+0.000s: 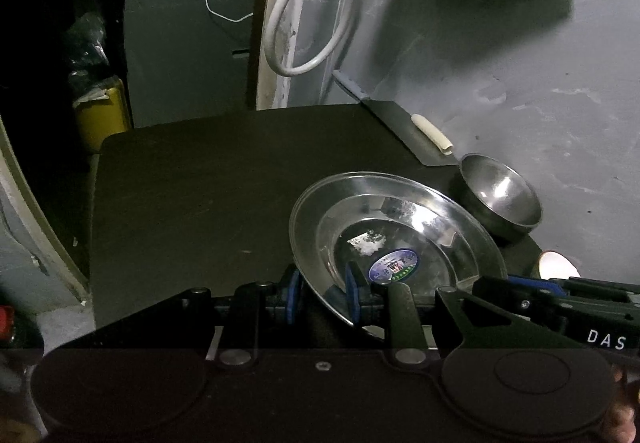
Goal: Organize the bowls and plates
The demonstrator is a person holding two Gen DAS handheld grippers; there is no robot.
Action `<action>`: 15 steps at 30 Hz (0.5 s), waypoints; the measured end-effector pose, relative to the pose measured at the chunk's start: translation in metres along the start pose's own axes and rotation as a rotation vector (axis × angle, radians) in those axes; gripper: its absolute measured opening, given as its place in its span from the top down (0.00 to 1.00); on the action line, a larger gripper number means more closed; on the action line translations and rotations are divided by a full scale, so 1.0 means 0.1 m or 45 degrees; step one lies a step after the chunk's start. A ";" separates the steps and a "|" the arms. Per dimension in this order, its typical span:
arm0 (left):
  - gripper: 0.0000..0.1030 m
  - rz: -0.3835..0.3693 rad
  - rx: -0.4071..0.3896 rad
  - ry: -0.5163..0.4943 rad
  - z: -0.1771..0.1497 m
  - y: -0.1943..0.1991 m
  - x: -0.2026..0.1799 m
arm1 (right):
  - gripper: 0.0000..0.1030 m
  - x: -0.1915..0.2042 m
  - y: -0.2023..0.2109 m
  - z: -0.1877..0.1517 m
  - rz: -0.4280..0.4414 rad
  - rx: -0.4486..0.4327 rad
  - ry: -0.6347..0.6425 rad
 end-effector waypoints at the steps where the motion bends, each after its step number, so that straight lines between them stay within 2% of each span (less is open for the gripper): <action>1: 0.75 0.004 -0.006 -0.003 -0.02 0.05 0.00 | 0.71 0.01 0.04 -0.03 0.011 0.000 0.002; 15: 0.75 0.025 -0.027 -0.030 -0.37 0.67 -0.05 | 0.71 0.29 0.55 -0.37 0.107 0.030 0.051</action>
Point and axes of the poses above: each gripper's, at about its wrist camera, not at the fingertips, and y roughly against the way its jaws point, x to its left, z to its top, the point moved 5 cm from there along -y, roughly the way its jaws point, and after that the axes turned 1 degree about x, right-handed, at the moved point
